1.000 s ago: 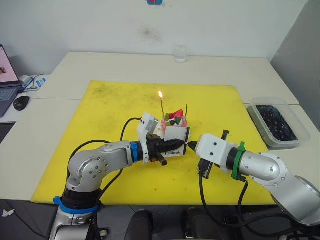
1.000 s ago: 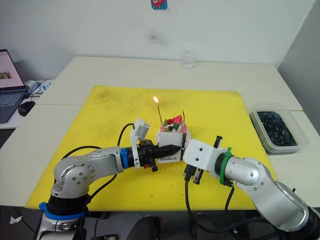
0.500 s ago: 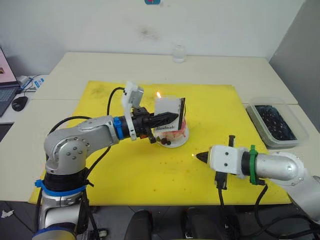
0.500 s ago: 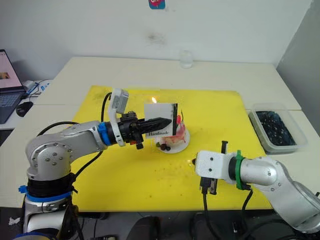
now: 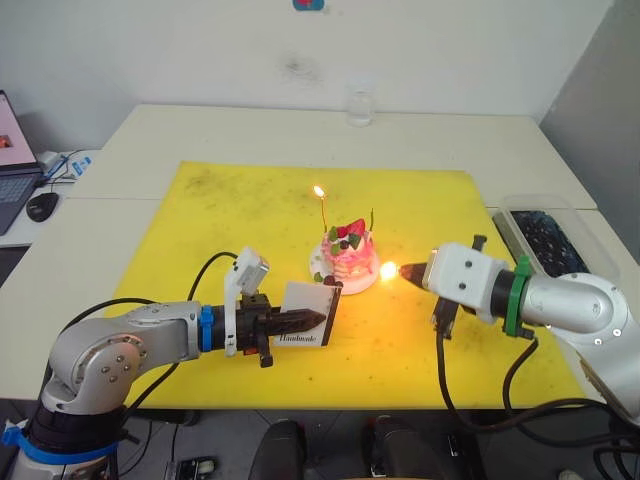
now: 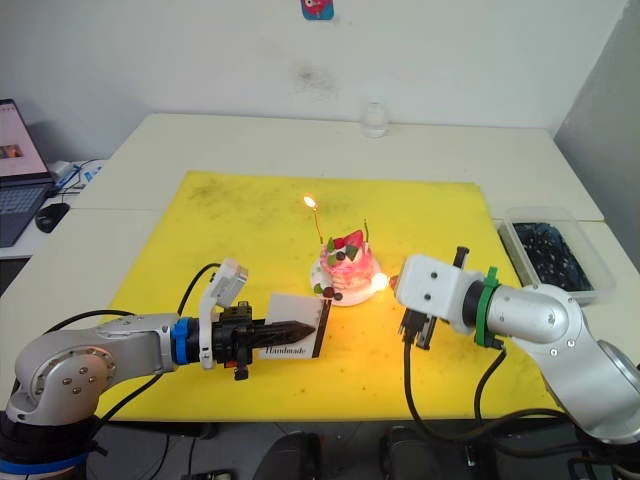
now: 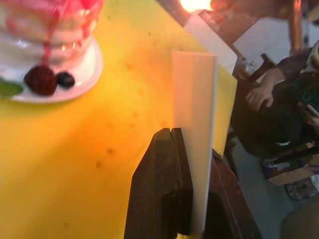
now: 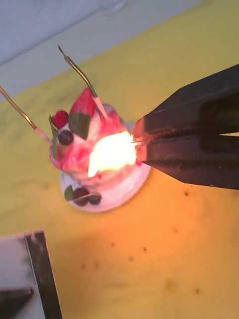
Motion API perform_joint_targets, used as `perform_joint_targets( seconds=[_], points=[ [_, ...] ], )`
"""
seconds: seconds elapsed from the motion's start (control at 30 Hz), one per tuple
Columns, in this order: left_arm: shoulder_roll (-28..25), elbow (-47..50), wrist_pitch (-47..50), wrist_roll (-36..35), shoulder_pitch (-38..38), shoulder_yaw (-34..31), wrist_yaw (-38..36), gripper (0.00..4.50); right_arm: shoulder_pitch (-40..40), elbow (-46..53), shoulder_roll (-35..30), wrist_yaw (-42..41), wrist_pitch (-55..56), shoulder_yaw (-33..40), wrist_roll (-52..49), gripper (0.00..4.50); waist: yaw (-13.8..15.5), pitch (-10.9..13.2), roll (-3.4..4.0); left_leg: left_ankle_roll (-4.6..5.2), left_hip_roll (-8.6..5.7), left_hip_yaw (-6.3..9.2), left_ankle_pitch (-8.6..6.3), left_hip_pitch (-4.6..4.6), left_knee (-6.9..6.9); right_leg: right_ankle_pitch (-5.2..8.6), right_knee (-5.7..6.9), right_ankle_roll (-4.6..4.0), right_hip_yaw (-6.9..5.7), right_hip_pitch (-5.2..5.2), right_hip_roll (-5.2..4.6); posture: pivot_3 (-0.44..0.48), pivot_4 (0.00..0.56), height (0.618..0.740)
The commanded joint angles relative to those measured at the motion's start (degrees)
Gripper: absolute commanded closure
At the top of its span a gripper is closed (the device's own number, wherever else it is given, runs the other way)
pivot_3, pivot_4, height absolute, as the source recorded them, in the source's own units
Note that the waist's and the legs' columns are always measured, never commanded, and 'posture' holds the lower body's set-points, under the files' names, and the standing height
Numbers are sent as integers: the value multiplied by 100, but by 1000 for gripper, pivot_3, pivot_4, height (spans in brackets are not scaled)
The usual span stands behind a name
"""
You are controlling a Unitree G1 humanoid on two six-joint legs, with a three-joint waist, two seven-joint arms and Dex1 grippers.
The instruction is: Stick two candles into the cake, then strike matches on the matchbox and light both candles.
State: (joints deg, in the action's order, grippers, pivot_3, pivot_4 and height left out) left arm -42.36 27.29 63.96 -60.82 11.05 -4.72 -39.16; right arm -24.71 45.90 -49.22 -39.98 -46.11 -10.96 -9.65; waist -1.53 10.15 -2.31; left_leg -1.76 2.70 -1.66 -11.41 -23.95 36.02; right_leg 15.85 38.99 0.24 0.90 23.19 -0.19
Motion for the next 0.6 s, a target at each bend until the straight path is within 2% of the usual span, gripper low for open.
perform_joint_targets(
  seconds=[0.03, 0.27, 0.6],
  points=[
    [-5, 210, -302, 207, -83, 139, -192, 4500, -493, -413, 172, 210, 326, -159, 383, 4483, 6, 0, 0, 0, -2, -1, 0, -2, 0, 0, -1, 0, 1, 0, -1, 0, 150, 740],
    [91, 259, -428, 326, -116, 296, -216, 4500, -1058, -1059, 623, 363, 686, -480, 857, 4483, 4, 0, 0, 1, 2, -3, -1, -12, -3, 2, -5, -2, 2, 7, 0, 0, 150, 740],
    [198, 106, -518, 464, 17, 422, -266, 4500, -1133, -1238, 910, 273, 843, -568, 1091, 4483, 2, 0, 0, 1, 2, -2, -1, -11, -2, 2, -2, -1, 1, 6, 1, 0, 150, 740]
  ],
)
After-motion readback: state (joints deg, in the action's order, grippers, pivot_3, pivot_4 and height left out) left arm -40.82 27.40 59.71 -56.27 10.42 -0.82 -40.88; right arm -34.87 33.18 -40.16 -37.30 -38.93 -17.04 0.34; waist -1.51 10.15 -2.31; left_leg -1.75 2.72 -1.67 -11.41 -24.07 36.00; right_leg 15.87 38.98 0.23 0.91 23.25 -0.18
